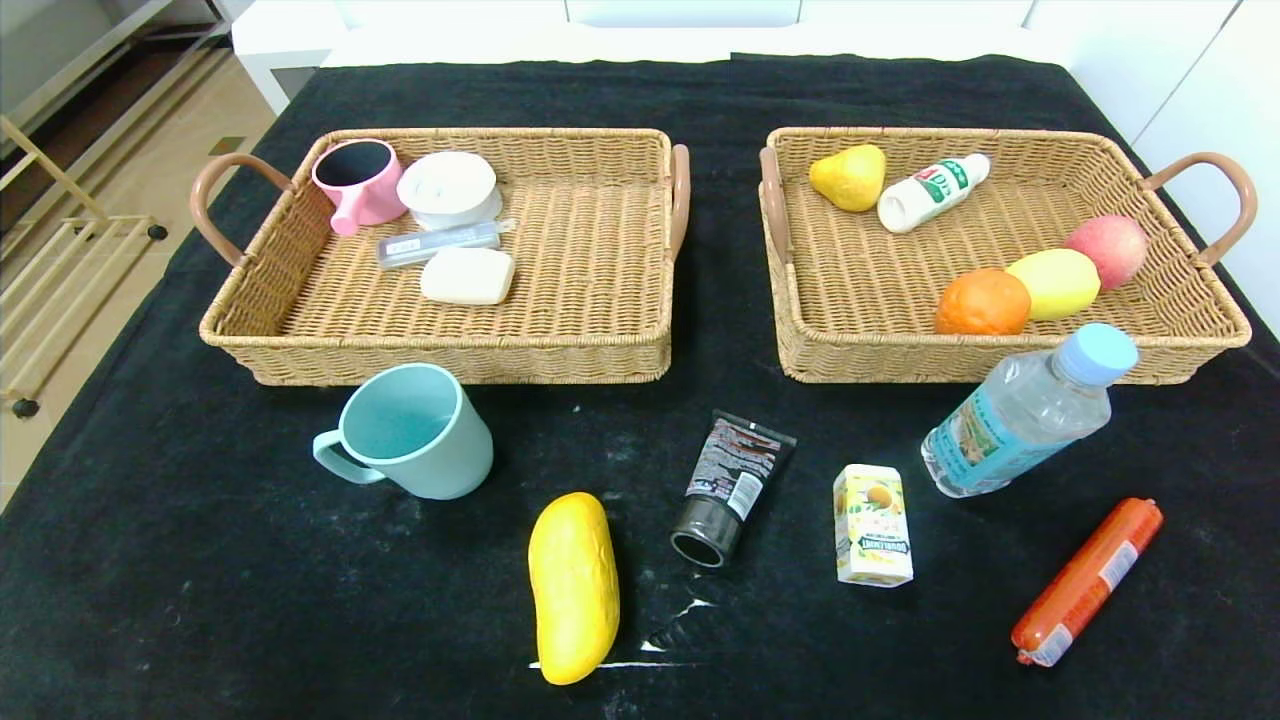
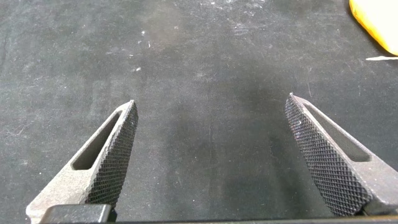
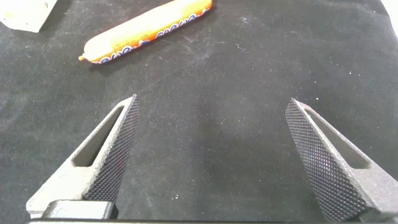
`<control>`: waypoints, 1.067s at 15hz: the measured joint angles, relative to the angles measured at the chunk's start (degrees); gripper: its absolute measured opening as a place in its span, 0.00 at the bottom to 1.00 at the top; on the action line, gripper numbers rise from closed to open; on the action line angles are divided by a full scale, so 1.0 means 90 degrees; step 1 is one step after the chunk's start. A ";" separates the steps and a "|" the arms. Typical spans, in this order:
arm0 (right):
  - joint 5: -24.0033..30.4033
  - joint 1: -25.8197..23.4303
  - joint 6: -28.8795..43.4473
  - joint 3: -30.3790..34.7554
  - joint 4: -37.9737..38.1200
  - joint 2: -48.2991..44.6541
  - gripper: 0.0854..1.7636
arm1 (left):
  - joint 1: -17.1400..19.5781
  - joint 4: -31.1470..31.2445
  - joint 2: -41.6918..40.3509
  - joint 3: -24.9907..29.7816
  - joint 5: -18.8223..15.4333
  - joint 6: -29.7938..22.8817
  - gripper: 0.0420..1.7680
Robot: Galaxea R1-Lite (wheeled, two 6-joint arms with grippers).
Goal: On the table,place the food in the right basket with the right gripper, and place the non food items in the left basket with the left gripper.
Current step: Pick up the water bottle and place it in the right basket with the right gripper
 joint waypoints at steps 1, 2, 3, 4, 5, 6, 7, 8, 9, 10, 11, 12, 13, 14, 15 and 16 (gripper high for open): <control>-0.0026 0.0000 0.0028 0.0000 -0.0003 0.0000 0.97 | 0.0000 0.0000 0.0000 0.0000 0.0000 0.0000 0.97; -0.0066 0.0000 0.0057 0.0000 -0.0009 0.0000 0.97 | 0.0000 0.0000 0.0000 0.0000 0.0003 0.0000 0.97; -0.0070 0.0000 0.0072 0.0000 -0.0012 0.0000 0.97 | 0.0000 0.0000 0.0000 0.0000 -0.0003 0.0000 0.97; -0.0068 0.0003 0.0079 0.0000 -0.0015 0.0000 0.97 | 0.0000 0.0000 0.0000 0.0000 -0.0003 0.0007 0.97; -0.0085 0.0003 0.0084 0.0000 -0.0012 0.0000 0.97 | 0.0000 -0.0026 0.0000 -0.0003 -0.0003 0.0023 0.97; -0.0088 0.0003 0.0123 -0.0034 -0.0003 0.0000 0.97 | 0.0000 -0.0079 0.0000 -0.0073 0.0000 -0.0018 0.97; -0.0068 0.0009 0.0207 -0.0199 0.0037 0.0008 0.97 | 0.0000 -0.0076 0.0008 -0.0257 -0.0012 -0.0088 0.97; -0.0039 0.0015 0.0295 -0.0419 0.0168 0.0053 0.97 | 0.0000 -0.0043 0.0035 -0.0549 -0.0051 -0.0165 0.97; 0.0024 0.0027 0.0347 -0.0725 0.0354 0.0149 0.97 | 0.0000 -0.0003 0.0127 -0.0876 -0.0153 -0.0234 0.97; 0.0190 0.0031 0.0372 -0.0964 0.0467 0.0290 0.97 | 0.0000 0.0000 0.0280 -0.1188 -0.0345 -0.0278 0.97; 0.0391 0.0039 0.0394 -0.1185 0.0501 0.0473 0.97 | -0.0003 0.0003 0.0475 -0.1467 -0.0573 -0.0293 0.97; 0.0557 0.0042 0.0439 -0.1399 0.0508 0.0721 0.97 | -0.0022 0.0015 0.0715 -0.1774 -0.0818 -0.0297 0.97; 0.0703 0.0050 0.0473 -0.1583 0.0477 0.0970 0.97 | -0.0038 0.0051 0.0966 -0.1974 -0.1071 -0.0287 0.97; 0.0903 0.0054 0.0492 -0.1745 0.0354 0.1300 0.97 | -0.0058 0.0045 0.1235 -0.2129 -0.1384 -0.0278 0.97; 0.1103 0.0060 0.0504 -0.1876 0.0110 0.1638 0.97 | -0.0070 0.0024 0.1539 -0.2242 -0.1697 -0.0268 0.97; 0.1276 0.0060 0.0509 -0.1956 -0.0183 0.1995 0.97 | -0.0080 -0.0003 0.1806 -0.2337 -0.1938 -0.0263 0.97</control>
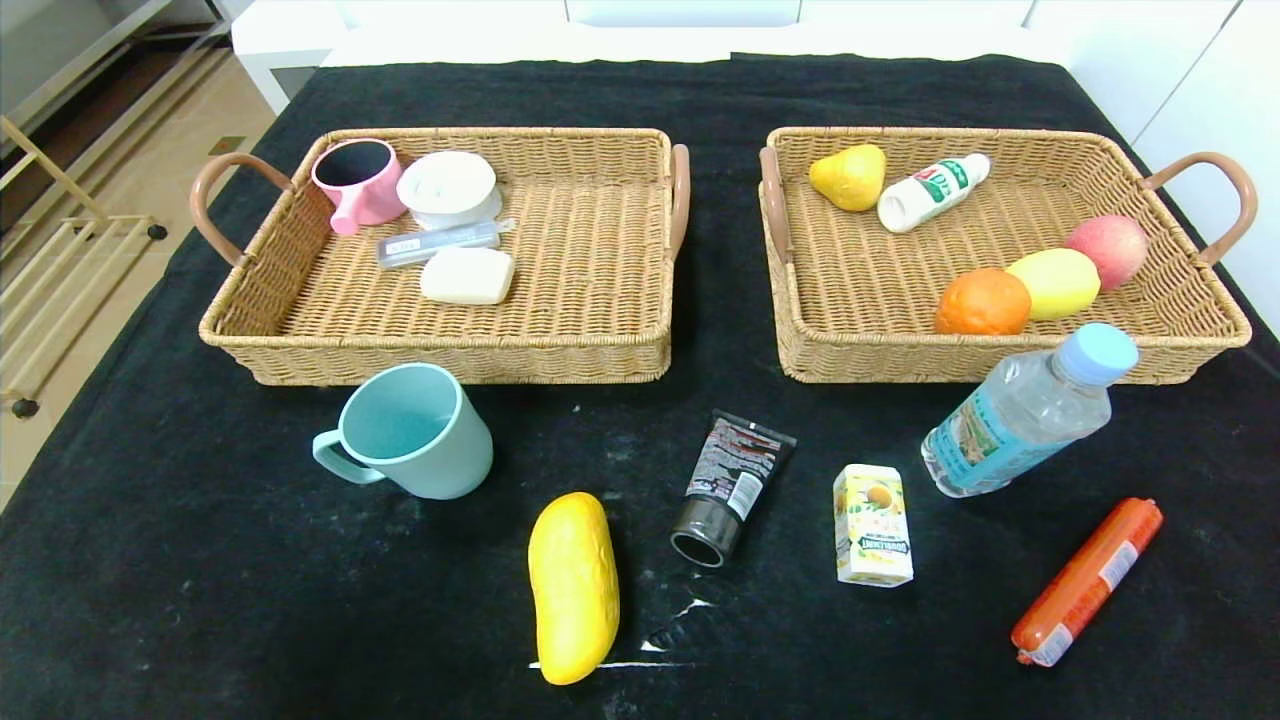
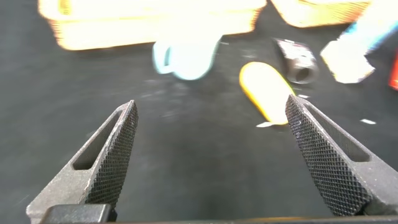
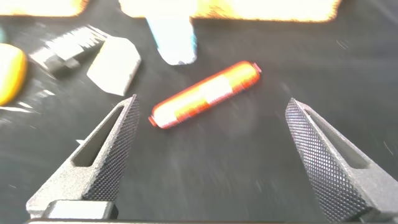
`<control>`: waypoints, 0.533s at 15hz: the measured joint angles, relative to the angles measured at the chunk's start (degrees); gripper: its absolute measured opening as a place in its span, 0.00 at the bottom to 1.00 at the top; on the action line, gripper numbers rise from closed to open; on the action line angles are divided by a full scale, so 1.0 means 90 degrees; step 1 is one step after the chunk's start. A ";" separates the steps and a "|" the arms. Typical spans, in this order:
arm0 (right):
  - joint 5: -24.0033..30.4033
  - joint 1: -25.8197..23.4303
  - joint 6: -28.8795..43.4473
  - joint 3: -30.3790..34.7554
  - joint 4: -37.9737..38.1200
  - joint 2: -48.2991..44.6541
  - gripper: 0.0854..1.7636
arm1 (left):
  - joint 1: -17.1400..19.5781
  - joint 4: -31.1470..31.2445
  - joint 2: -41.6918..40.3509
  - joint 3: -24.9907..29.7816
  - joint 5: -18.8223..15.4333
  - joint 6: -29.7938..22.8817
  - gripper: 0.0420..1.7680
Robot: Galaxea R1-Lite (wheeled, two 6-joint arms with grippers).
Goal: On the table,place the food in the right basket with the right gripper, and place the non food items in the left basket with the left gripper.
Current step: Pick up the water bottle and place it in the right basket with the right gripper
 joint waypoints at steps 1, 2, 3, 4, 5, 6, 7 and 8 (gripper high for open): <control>0.0144 0.0007 0.0007 -0.0070 -0.0364 0.0379 0.97 | -0.0024 -0.0007 0.0299 -0.0104 -0.0245 0.0004 0.97; 0.0264 0.0009 0.0012 -0.0111 -0.0735 0.0790 0.97 | -0.0080 -0.0022 0.0642 -0.0211 -0.0447 0.0015 0.97; 0.0343 0.0024 0.0009 -0.0165 -0.1081 0.1158 0.97 | -0.0190 -0.0019 0.0955 -0.0317 -0.0577 0.0061 0.97; 0.0396 0.0041 0.0000 -0.0203 -0.1355 0.1498 0.97 | -0.0401 -0.0022 0.1256 -0.0417 -0.0643 0.0165 0.97; 0.0429 0.0153 -0.0033 -0.0282 -0.1513 0.1800 0.97 | -0.0696 -0.0028 0.1569 -0.0512 -0.0662 0.0282 0.97; 0.0429 0.0355 -0.0046 -0.0352 -0.1547 0.2024 0.97 | -0.1015 -0.0058 0.1865 -0.0604 -0.0662 0.0345 0.97; 0.0371 0.0622 -0.0056 -0.0432 -0.1575 0.2227 0.97 | -0.1317 -0.0083 0.2177 -0.0711 -0.0660 0.0390 0.97; 0.0221 0.0922 -0.0061 -0.0485 -0.1585 0.2453 0.97 | -0.1593 -0.0150 0.2517 -0.0837 -0.0658 0.0419 0.97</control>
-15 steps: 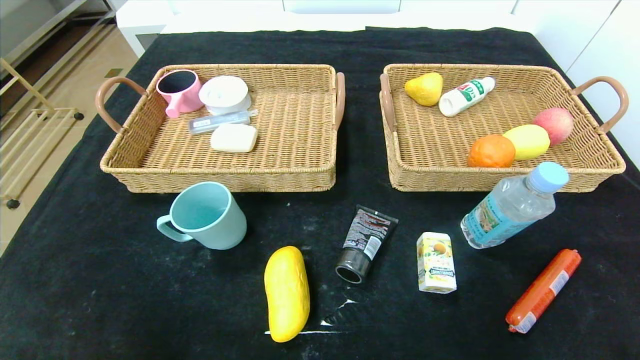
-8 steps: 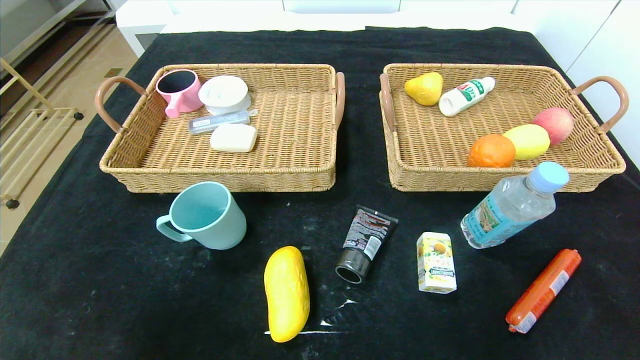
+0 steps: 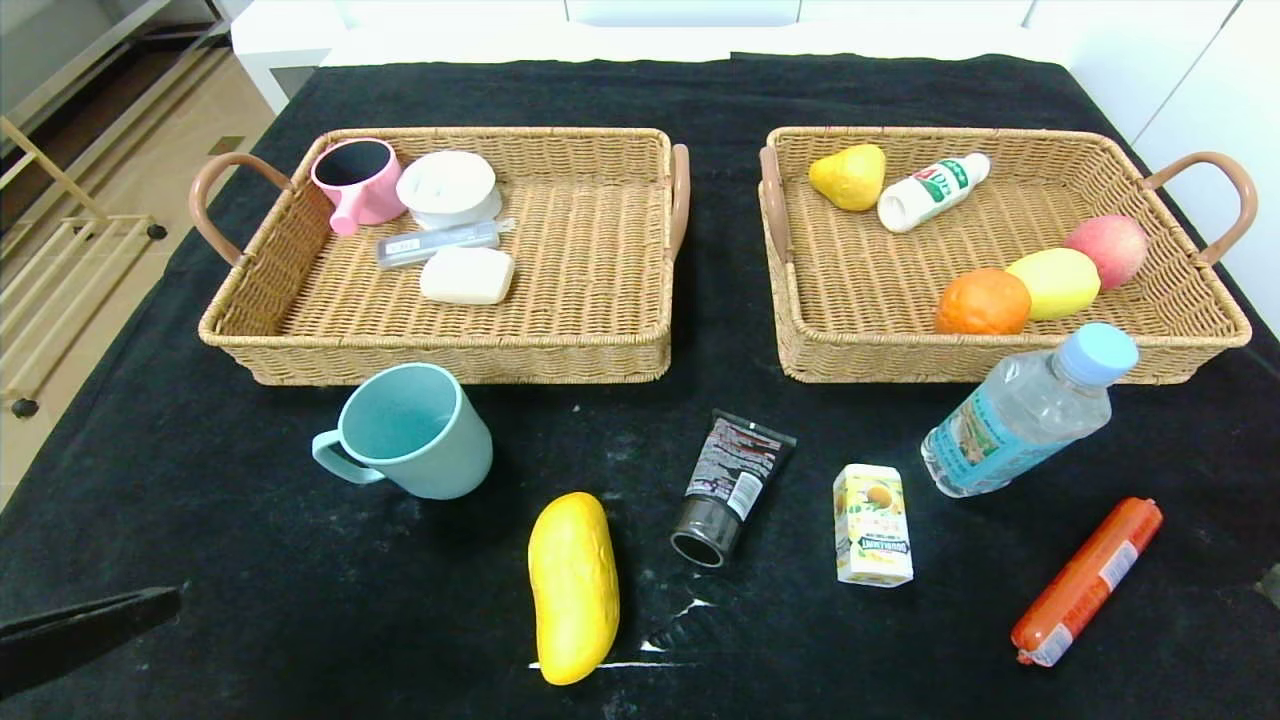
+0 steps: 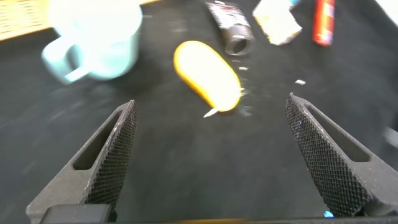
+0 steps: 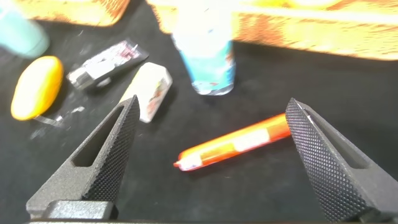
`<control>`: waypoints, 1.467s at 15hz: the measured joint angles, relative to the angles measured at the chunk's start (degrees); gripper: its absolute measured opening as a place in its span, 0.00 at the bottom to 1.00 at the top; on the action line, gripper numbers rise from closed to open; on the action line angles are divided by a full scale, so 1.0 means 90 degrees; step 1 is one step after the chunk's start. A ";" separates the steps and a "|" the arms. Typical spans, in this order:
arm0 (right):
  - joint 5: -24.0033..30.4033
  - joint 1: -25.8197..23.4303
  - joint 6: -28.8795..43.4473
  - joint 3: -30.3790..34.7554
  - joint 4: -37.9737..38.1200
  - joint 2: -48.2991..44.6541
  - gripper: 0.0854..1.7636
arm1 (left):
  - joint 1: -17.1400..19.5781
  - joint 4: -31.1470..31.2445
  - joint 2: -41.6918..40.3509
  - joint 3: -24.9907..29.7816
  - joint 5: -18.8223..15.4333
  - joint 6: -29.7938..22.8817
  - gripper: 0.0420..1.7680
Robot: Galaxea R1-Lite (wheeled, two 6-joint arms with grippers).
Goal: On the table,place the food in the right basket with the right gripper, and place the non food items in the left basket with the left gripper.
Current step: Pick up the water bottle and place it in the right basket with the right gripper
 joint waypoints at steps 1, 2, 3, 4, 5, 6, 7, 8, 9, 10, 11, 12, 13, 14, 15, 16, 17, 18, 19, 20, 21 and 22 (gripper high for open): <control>-0.0217 0.0301 0.0000 -0.0027 -0.0023 0.0209 0.97 | -0.0202 -0.0146 0.0320 -0.0110 0.0005 0.0012 0.97; -0.0481 0.0616 -0.0003 -0.0039 -0.0081 0.0401 0.97 | -0.0382 -0.0387 0.0638 -0.0209 0.0011 0.0018 0.97; -0.0811 0.0967 -0.0003 -0.0045 -0.0211 0.0588 0.97 | -0.0554 -0.0612 0.0954 -0.0299 0.0033 0.0019 0.97; -0.1155 0.1289 -0.0005 -0.0046 -0.0339 0.0745 0.97 | -0.0689 -0.0752 0.1207 -0.0401 0.0079 0.0022 0.97; -0.1528 0.1574 -0.0009 -0.0045 -0.0421 0.0898 0.97 | -0.0790 -0.0792 0.1403 -0.0508 0.0134 0.0024 0.97; -0.1686 0.1777 -0.0012 -0.0018 -0.0465 0.1029 0.97 | -0.0851 -0.0811 0.1550 -0.0612 0.0171 0.0024 0.97; -0.1705 0.1877 -0.0012 0.0026 -0.0467 0.1117 0.97 | -0.0876 -0.0829 0.1634 -0.0677 0.0205 0.0024 0.97; -0.1708 0.1941 -0.0018 0.0053 -0.0469 0.1189 0.97 | -0.0891 -0.0833 0.1704 -0.0731 0.0214 0.0027 0.97; -0.1720 0.1994 -0.0019 0.0058 -0.0471 0.1256 0.97 | -0.0898 -0.0829 0.1772 -0.0760 0.0219 0.0054 0.97; -0.1728 0.2037 -0.0022 0.0058 -0.0477 0.1323 0.97 | -0.0931 -0.0829 0.1845 -0.0782 0.0236 0.0110 0.97; -0.1732 0.2070 -0.0018 0.0062 -0.0484 0.1382 0.97 | -0.0986 -0.0832 0.1911 -0.0799 0.0275 0.0131 0.97; -0.1732 0.2089 -0.0015 0.0070 -0.0481 0.1440 0.97 | -0.1081 -0.0844 0.1976 -0.0805 0.0363 0.0141 0.97; -0.1735 0.2113 -0.0019 0.0070 -0.0484 0.1508 0.97 | -0.1197 -0.0845 0.2040 -0.0806 0.0459 0.0141 0.97; -0.1735 0.2141 -0.0034 0.0068 -0.0484 0.1566 0.97 | -0.1345 -0.0845 0.2101 -0.0806 0.0615 0.0144 0.97; -0.1738 0.2183 -0.0068 0.0058 -0.0481 0.1602 0.97 | -0.1464 -0.0848 0.2141 -0.0787 0.0773 0.0148 0.97; -0.1781 0.2212 -0.0131 0.0053 -0.0471 0.1644 0.97 | -0.1532 -0.0845 0.2171 -0.0763 0.0866 0.0153 0.97; -0.1915 0.2230 -0.0202 0.0050 -0.0469 0.1697 0.97 | -0.1571 -0.0848 0.2185 -0.0748 0.0887 0.0153 0.97; -0.2032 0.2270 -0.0238 0.0049 -0.0471 0.1764 0.97 | -0.1590 -0.0851 0.2193 -0.0741 0.0899 0.0153 0.97; -0.2158 0.2339 -0.0260 0.0046 -0.0484 0.1843 0.97 | -0.1601 -0.0853 0.2194 -0.0738 0.0903 0.0153 0.97; -0.2301 0.2399 -0.0275 0.0031 -0.0557 0.1950 0.97 | -0.1602 -0.0853 0.2194 -0.0735 0.0903 0.0153 0.97; -0.2479 0.2456 -0.0282 0.0014 -0.0750 0.2093 0.97 | -0.1605 -0.0856 0.2194 -0.0735 0.0902 0.0153 0.97; -0.2706 0.2509 -0.0284 0.0000 -0.1120 0.2292 0.97 | -0.1605 -0.0856 0.2194 -0.0741 0.0903 0.0153 0.97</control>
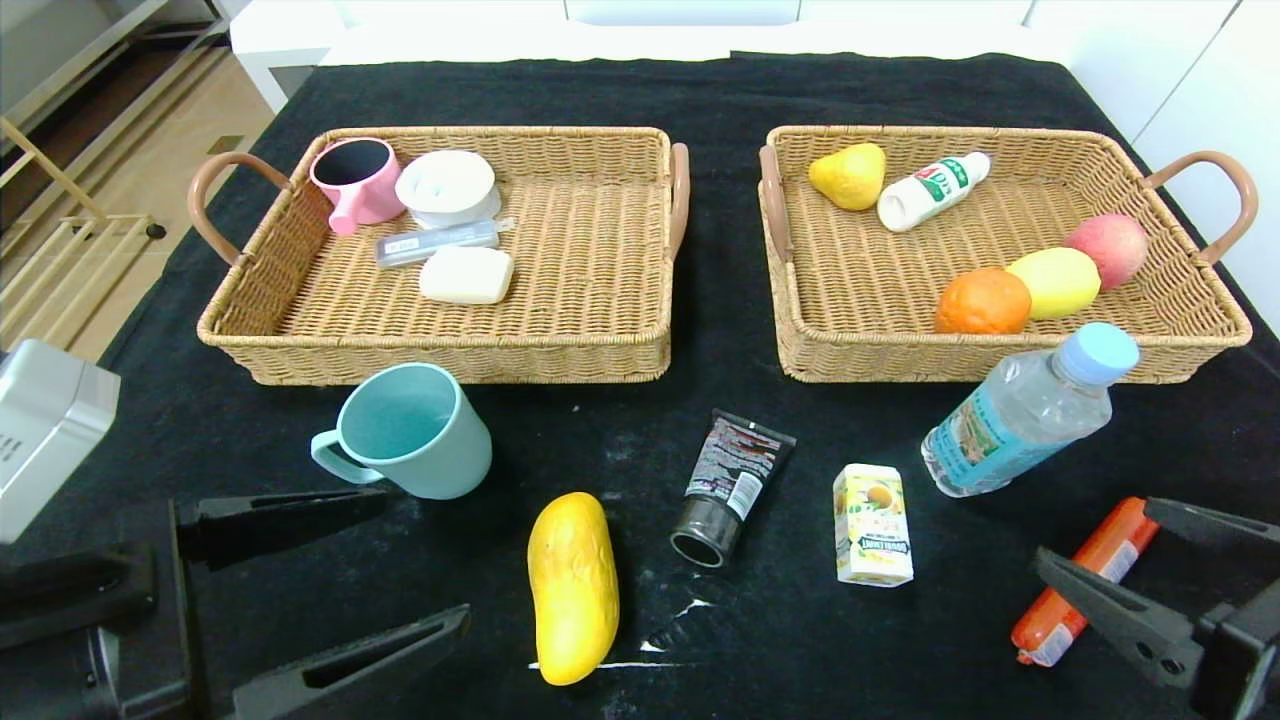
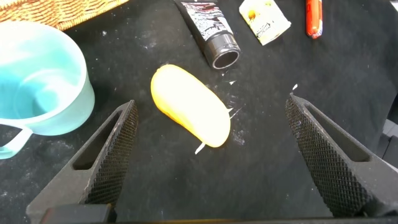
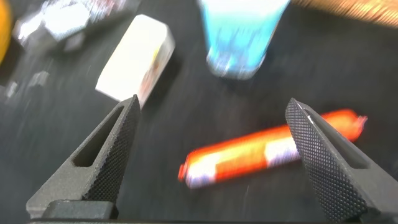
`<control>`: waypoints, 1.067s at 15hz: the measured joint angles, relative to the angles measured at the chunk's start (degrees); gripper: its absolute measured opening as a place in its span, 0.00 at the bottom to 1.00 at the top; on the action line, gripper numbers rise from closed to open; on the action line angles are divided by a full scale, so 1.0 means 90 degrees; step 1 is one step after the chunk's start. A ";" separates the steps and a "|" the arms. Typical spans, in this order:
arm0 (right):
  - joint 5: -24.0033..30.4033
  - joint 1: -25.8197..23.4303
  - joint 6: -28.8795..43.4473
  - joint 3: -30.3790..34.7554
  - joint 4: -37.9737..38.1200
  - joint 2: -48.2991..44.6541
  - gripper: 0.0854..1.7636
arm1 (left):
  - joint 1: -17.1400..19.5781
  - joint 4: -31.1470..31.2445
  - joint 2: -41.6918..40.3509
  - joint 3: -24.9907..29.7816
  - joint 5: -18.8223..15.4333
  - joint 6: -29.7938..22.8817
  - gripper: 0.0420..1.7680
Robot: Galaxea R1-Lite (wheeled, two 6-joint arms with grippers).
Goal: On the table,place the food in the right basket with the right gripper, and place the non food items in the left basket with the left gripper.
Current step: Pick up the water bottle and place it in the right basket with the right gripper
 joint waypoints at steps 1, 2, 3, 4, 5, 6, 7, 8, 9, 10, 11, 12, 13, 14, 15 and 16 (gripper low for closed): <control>-0.0217 0.0049 -0.0003 0.0000 -0.0420 0.0226 0.97 | 0.0000 0.0003 0.0000 0.0000 0.0000 0.0000 0.97; -0.0435 0.0104 -0.0007 0.0022 -0.0931 0.0469 0.97 | -0.0003 0.0000 0.0000 0.0009 0.0000 0.0000 0.97; -0.0634 0.0172 -0.0009 0.0061 -0.1382 0.0729 0.97 | -0.0003 0.0000 0.0000 0.0018 0.0015 0.0005 0.97; -0.0805 0.0219 -0.0007 0.0096 -0.1700 0.0945 0.97 | 0.0000 0.0003 0.0008 0.0022 0.0085 0.0043 0.97; -0.0901 0.0245 -0.0004 0.0114 -0.1877 0.1113 0.97 | 0.0004 0.0000 0.0011 0.0027 0.0190 0.0092 0.97; -0.0935 0.0263 -0.0003 0.0116 -0.1914 0.1246 0.97 | 0.0009 -0.0001 0.0005 0.0030 0.0256 0.0123 0.97; -0.0967 0.0267 0.0000 0.0095 -0.1975 0.1341 0.97 | 0.0009 -0.0007 -0.0009 0.0030 0.0272 0.0134 0.97; -0.1050 0.0270 0.0003 0.0062 -0.2144 0.1426 0.97 | 0.0012 -0.0007 -0.0019 0.0030 0.0280 0.0135 0.97; -0.1139 0.0267 0.0008 0.0043 -0.2364 0.1501 0.97 | 0.0015 -0.0007 -0.0028 0.0030 0.0280 0.0134 0.97; -0.1188 0.0248 0.0009 0.0016 -0.2567 0.1577 0.97 | 0.0015 -0.0009 -0.0041 0.0027 0.0282 0.0135 0.97; -0.1203 0.0214 0.0018 -0.0009 -0.2671 0.1647 0.97 | 0.0012 -0.0009 -0.0050 0.0030 0.0282 0.0135 0.97; -0.1210 0.0163 0.0031 -0.0054 -0.2729 0.1703 0.97 | 0.0012 -0.0009 -0.0060 0.0030 0.0282 0.0138 0.97; -0.1224 0.0110 0.0046 -0.0091 -0.2737 0.1739 0.97 | 0.0009 -0.0009 -0.0068 0.0027 0.0282 0.0138 0.97; -0.1271 0.0058 0.0058 -0.0125 -0.2762 0.1766 0.97 | 0.0009 -0.0009 -0.0070 0.0027 0.0282 0.0138 0.97; -0.1292 0.0022 0.0076 -0.0144 -0.2882 0.1803 0.97 | 0.0007 -0.0009 -0.0074 0.0027 0.0282 0.0141 0.97; -0.1298 -0.0003 0.0088 -0.0149 -0.3057 0.1856 0.97 | 0.0007 -0.0009 -0.0080 0.0027 0.0280 0.0144 0.97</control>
